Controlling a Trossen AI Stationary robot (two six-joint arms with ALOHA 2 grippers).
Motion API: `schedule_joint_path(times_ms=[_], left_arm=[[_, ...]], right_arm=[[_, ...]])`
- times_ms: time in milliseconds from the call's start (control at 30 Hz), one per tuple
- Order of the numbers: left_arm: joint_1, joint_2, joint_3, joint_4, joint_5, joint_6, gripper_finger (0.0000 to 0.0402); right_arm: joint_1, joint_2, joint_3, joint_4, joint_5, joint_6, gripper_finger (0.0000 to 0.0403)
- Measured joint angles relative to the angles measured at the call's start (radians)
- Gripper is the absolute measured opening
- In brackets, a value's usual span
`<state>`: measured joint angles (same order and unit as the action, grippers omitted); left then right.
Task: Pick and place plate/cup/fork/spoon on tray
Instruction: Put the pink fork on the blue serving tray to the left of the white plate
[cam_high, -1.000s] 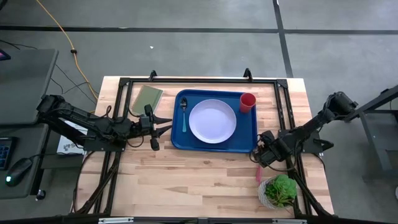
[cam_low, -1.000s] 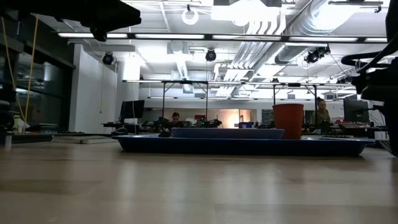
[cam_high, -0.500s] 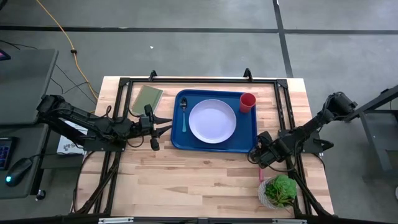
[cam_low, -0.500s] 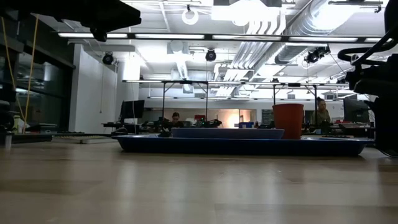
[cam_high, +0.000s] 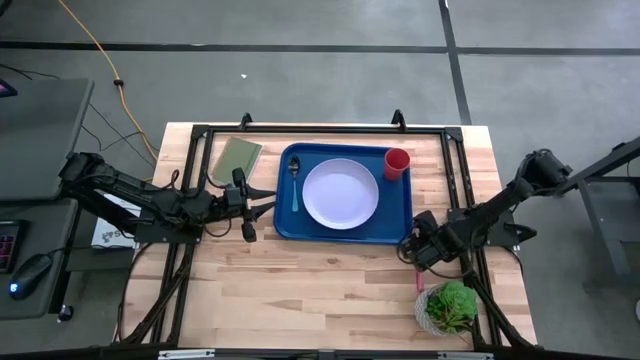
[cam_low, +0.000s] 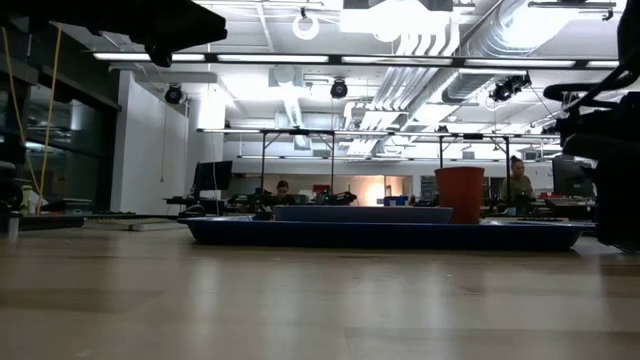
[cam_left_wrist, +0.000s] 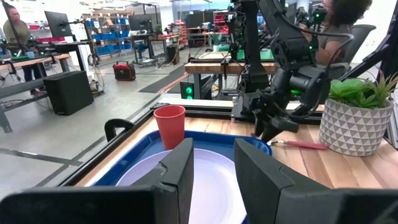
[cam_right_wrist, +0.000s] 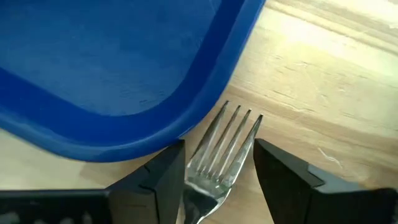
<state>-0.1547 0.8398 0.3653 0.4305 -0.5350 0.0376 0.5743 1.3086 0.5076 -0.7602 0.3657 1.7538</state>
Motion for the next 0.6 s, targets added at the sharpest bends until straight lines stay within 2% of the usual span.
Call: schedule_joint_path(times_ms=[233,600], left_arm=[[0.000,0.000,0.000,0.000,0.000,0.000,0.0095],[0.000,0.000,0.000,0.000,0.000,0.000,0.0097]], right_arm=[[0.001,0.066,0.007,0.017,-0.002,0.012,0.0181],[0.001,0.071,0.019,-0.001,-0.008,0.018,0.0179]])
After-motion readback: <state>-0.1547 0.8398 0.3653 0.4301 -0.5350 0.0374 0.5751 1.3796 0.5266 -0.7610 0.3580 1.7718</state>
